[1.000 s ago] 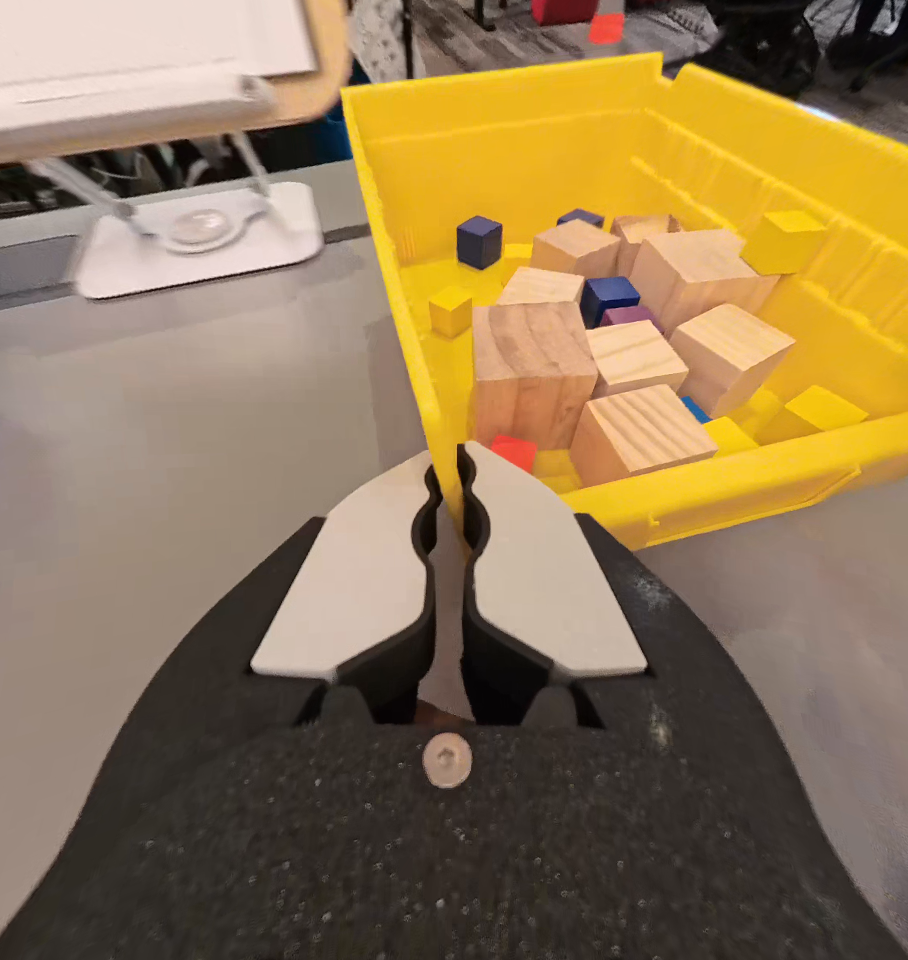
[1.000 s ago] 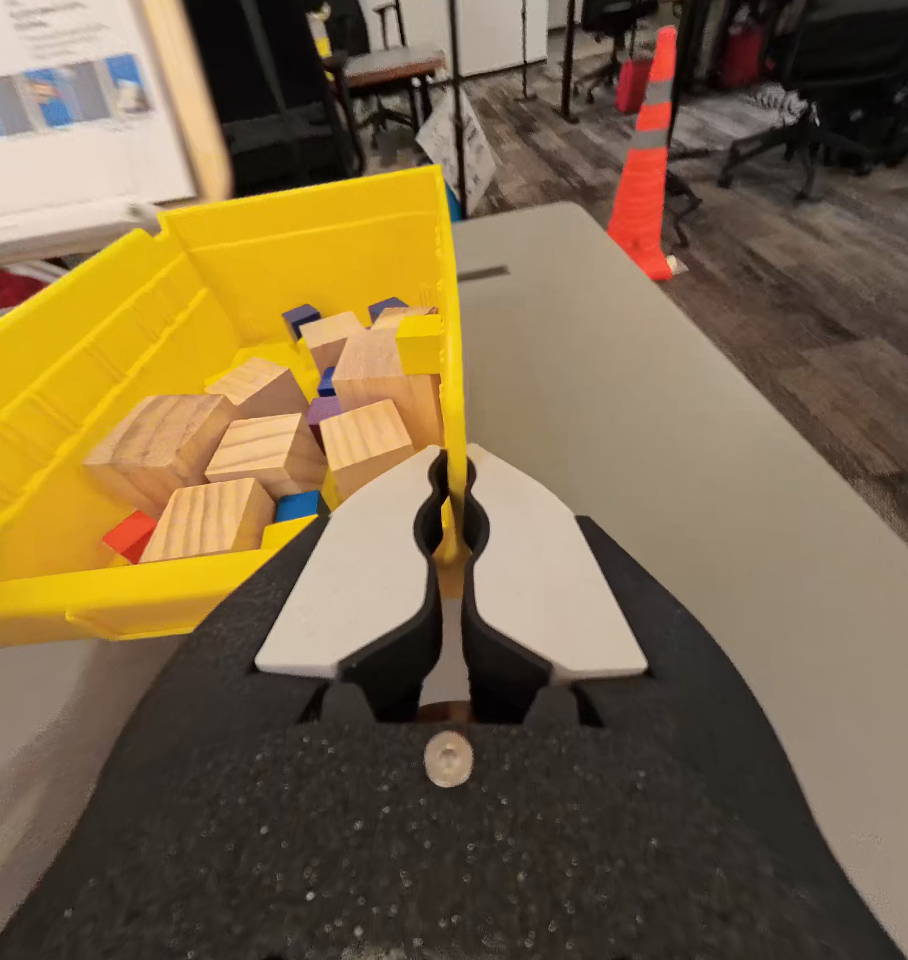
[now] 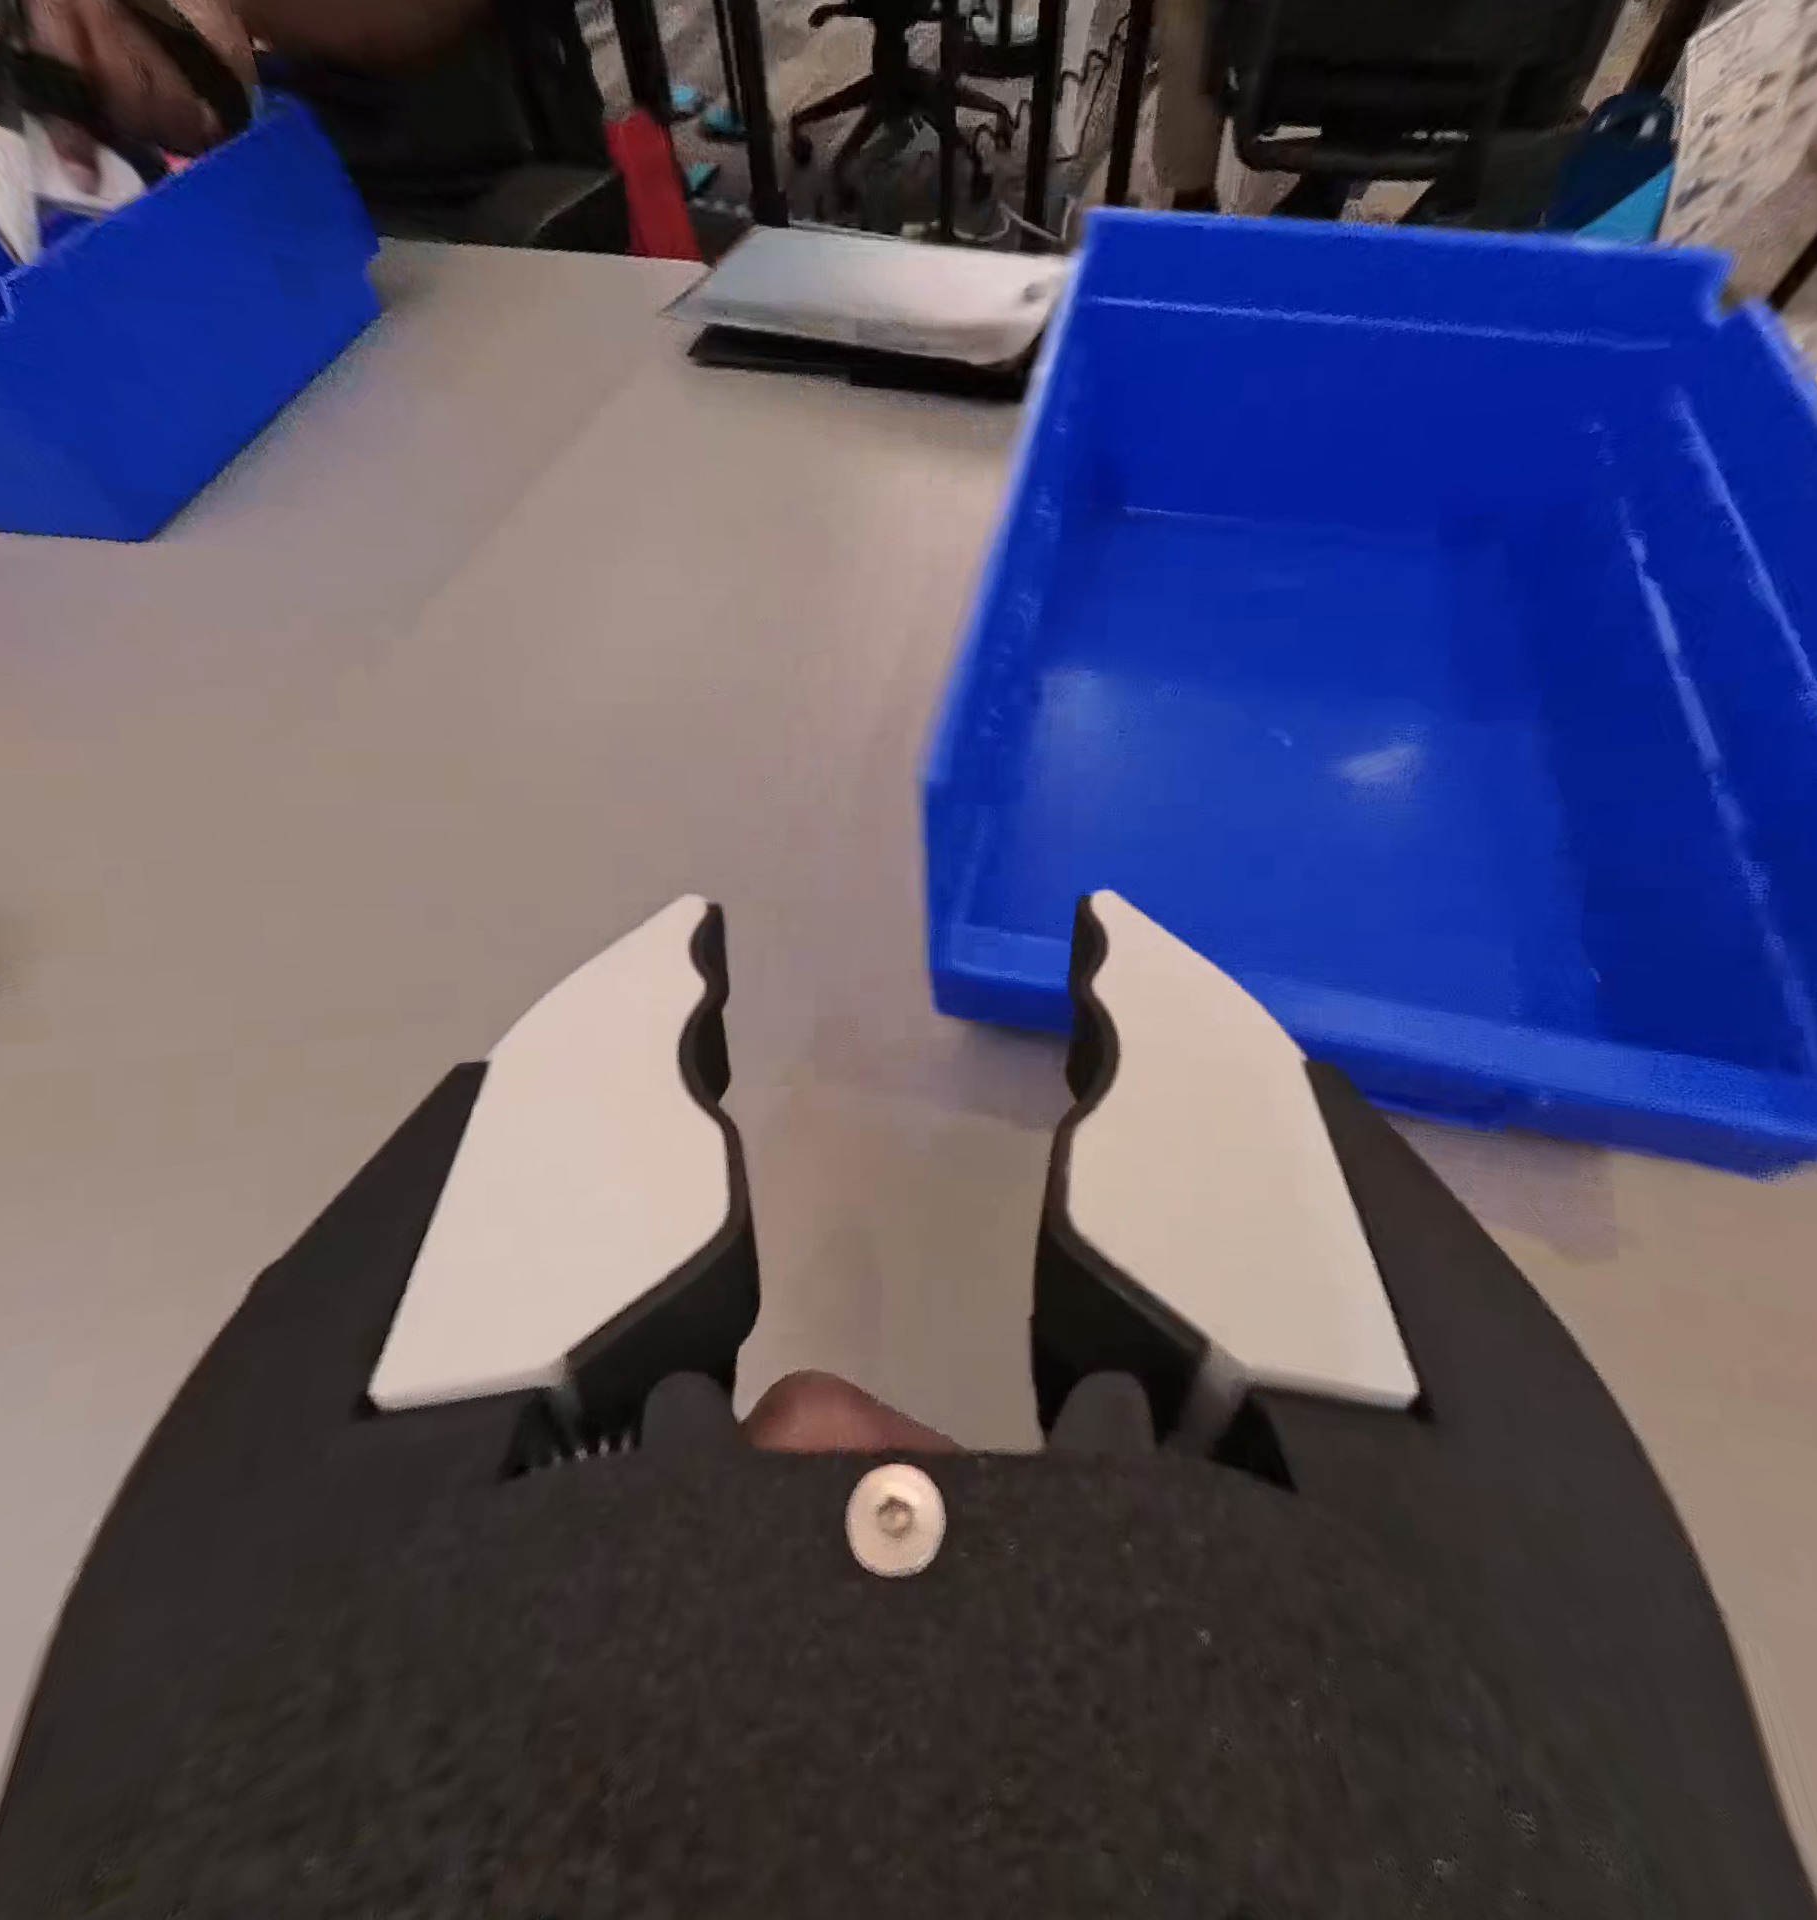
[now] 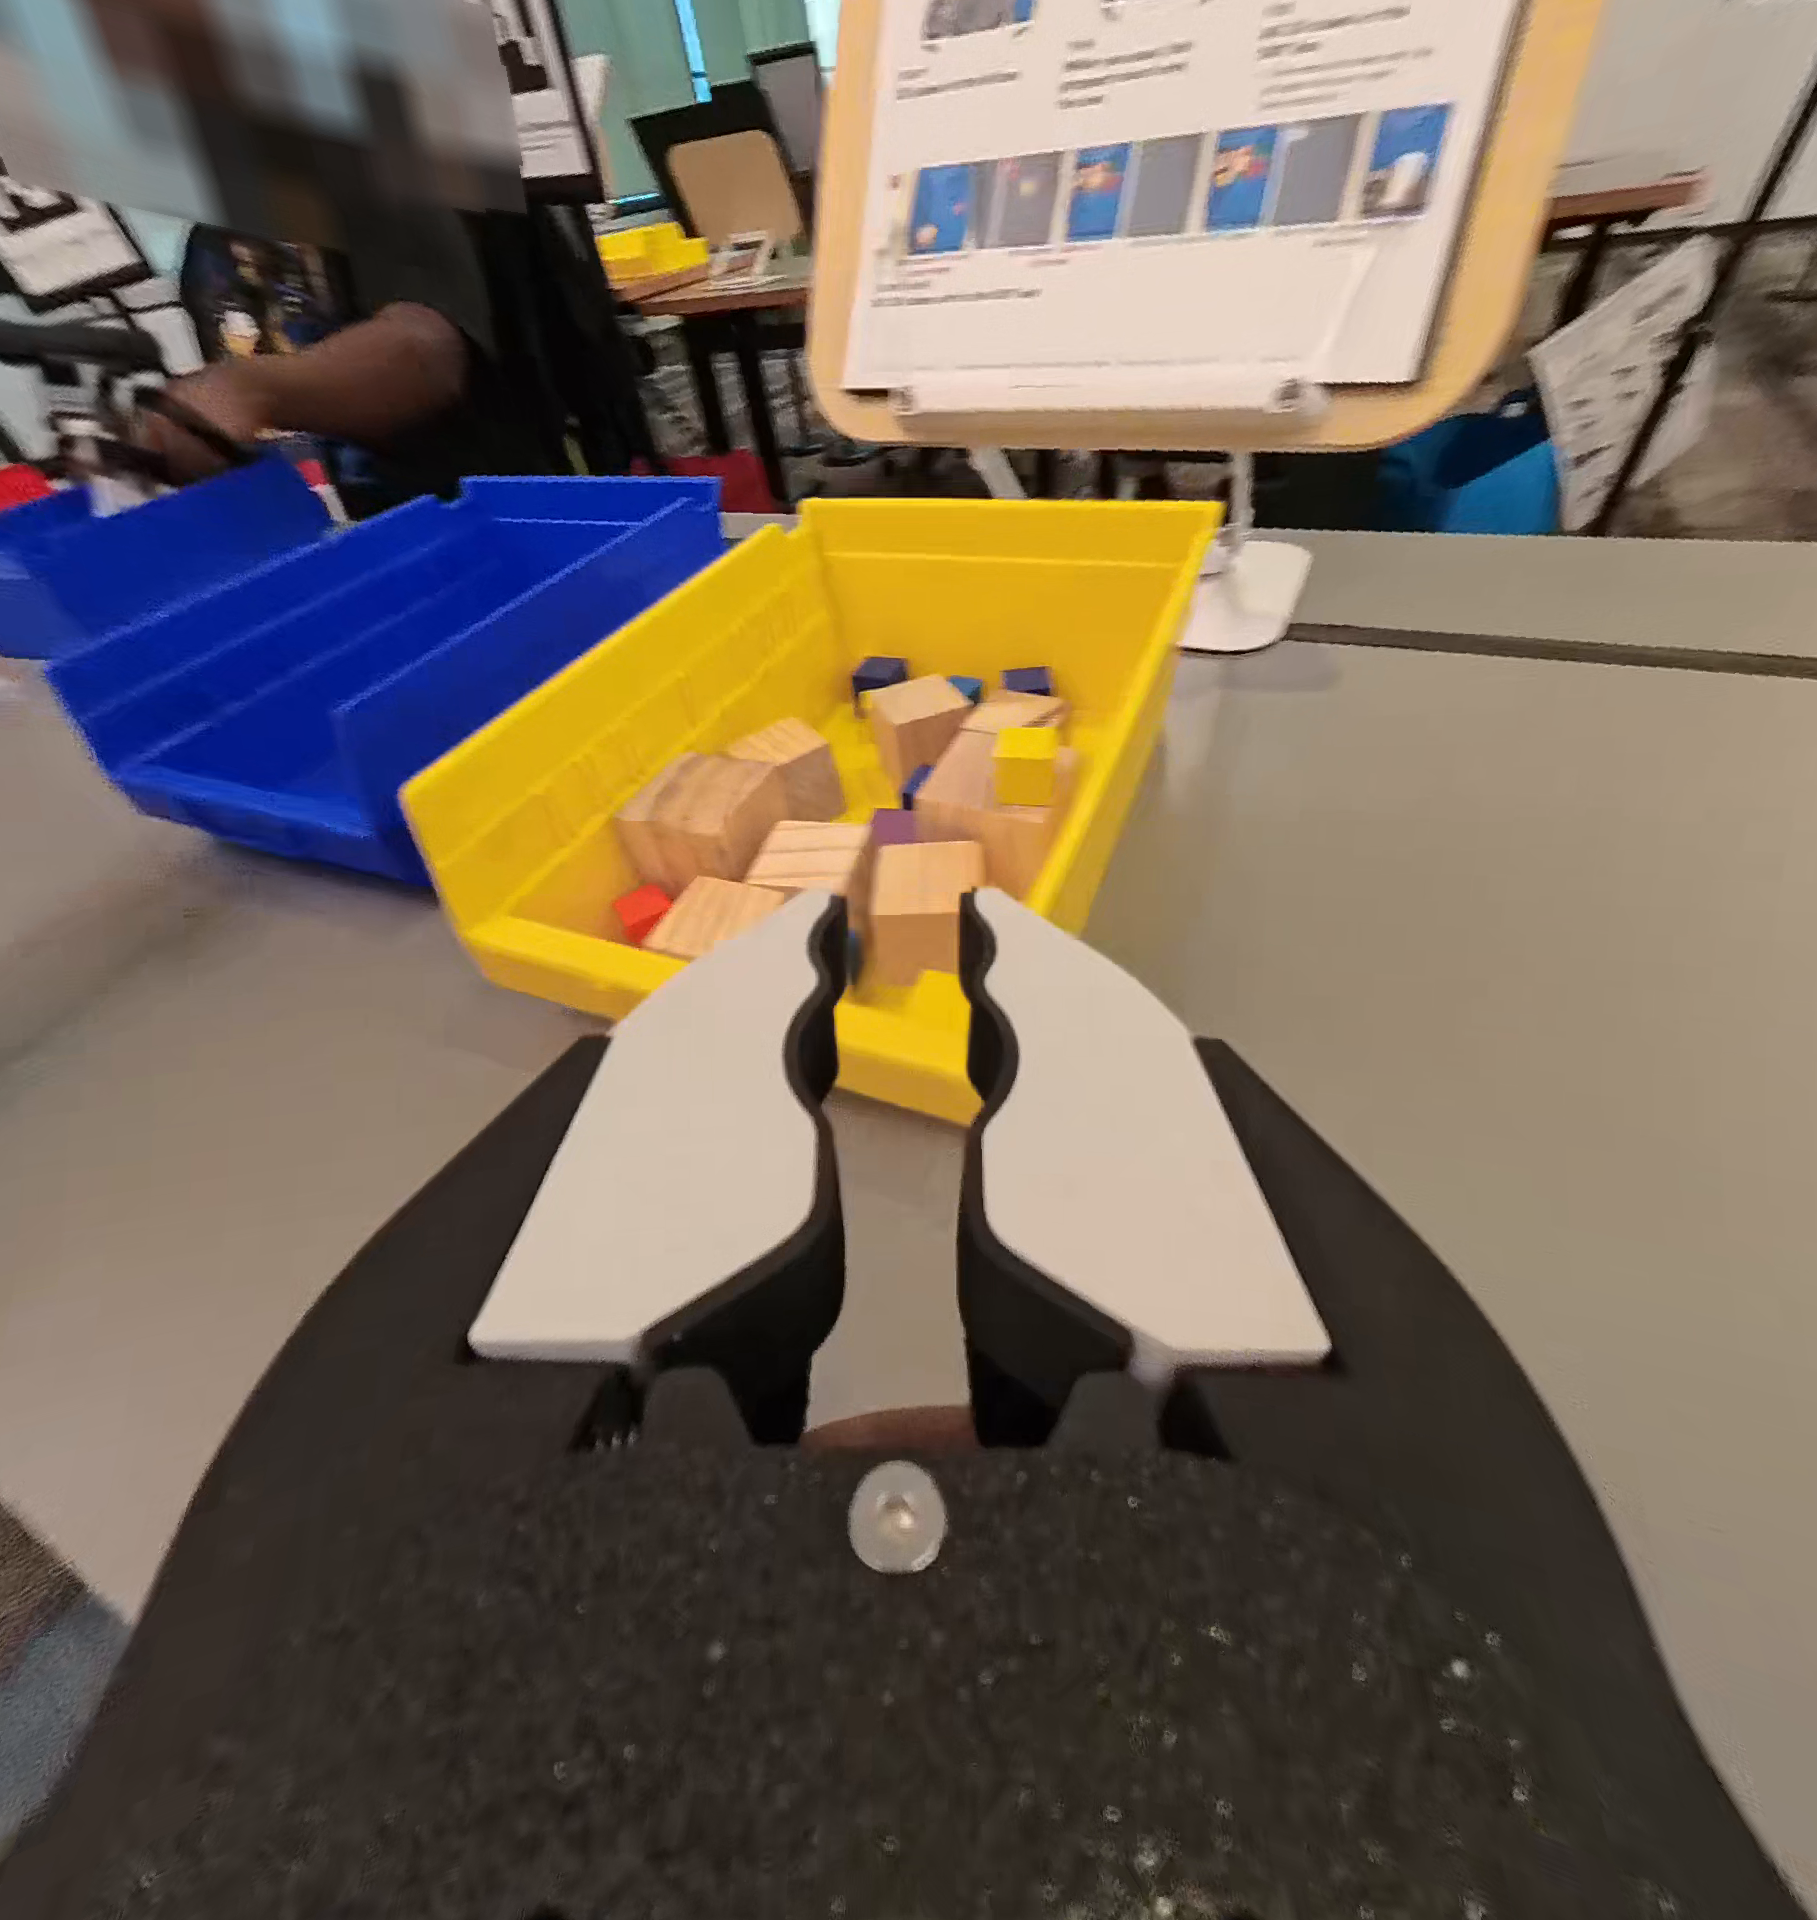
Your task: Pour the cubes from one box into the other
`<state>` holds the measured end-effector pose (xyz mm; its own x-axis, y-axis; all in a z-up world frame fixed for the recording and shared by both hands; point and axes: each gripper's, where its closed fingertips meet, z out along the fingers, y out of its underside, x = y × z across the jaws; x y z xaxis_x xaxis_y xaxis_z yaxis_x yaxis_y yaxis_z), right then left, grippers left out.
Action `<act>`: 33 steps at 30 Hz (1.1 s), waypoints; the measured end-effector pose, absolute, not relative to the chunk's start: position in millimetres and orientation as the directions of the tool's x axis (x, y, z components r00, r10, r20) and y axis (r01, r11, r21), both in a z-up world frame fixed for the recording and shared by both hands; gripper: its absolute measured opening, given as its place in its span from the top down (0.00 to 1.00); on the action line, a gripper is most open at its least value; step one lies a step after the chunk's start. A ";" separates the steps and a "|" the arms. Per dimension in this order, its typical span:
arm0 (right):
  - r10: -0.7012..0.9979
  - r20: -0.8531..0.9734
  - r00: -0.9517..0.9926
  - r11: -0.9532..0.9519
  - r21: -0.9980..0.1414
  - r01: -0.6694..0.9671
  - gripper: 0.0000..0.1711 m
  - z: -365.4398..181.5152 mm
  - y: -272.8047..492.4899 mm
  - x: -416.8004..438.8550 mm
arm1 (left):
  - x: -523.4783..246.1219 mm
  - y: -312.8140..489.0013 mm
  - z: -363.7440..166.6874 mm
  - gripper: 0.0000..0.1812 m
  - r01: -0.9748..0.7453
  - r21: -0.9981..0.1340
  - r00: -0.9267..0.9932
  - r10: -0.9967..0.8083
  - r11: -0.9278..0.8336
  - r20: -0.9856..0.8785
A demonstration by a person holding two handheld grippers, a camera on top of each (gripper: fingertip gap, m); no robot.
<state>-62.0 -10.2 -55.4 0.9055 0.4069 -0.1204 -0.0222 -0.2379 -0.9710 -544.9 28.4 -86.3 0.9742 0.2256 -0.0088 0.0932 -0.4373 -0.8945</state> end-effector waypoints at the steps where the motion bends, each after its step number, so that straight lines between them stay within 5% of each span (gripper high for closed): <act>1: 0.435 -0.121 0.892 -0.241 -0.970 -0.014 0.89 -56.4 -12.4 -72.9 | -551.0 38.3 -84.4 0.65 0.112 -0.898 0.981 0.190 -0.425 0.032; 6: 0.571 -0.040 0.820 -0.285 -0.946 0.153 0.87 -80.4 -25.8 -137.6 | -532.4 91.5 -120.2 0.72 0.073 -0.829 0.995 -0.022 -0.554 0.102; 7: 0.604 -0.031 0.797 -0.301 -0.934 0.191 0.86 -87.0 -31.2 -153.0 | -530.4 96.7 -127.3 0.86 0.059 -0.824 0.995 -0.031 -0.563 0.093; 9: 0.664 -0.012 0.748 -0.300 -0.920 0.251 0.84 -96.3 -43.0 -183.9 | -529.6 95.2 -127.5 0.98 0.128 -0.836 0.988 -0.008 -0.534 0.156; 19: 0.637 0.142 0.758 -0.130 -0.949 0.287 0.69 -109.1 -59.0 -309.5 | -511.5 -45.5 -127.3 0.97 0.125 -0.852 0.991 0.104 -0.509 0.083; 23: 0.632 0.017 0.775 -0.294 -0.920 0.260 0.67 -125.3 -48.2 -333.3 | -502.2 -98.1 -127.8 0.97 0.201 -0.845 0.978 0.157 -0.495 0.141; 26: 0.589 -0.101 0.801 -0.413 -0.891 0.191 0.95 -126.0 -50.0 -326.6 | -500.8 -123.3 -127.6 0.97 0.187 -0.853 0.970 0.228 -0.488 0.082; 33: 0.506 0.014 0.863 -0.219 -0.965 0.144 0.98 -52.9 -46.2 -275.6 | -452.0 -123.3 -58.1 0.98 0.072 -0.945 0.977 0.214 -0.318 0.002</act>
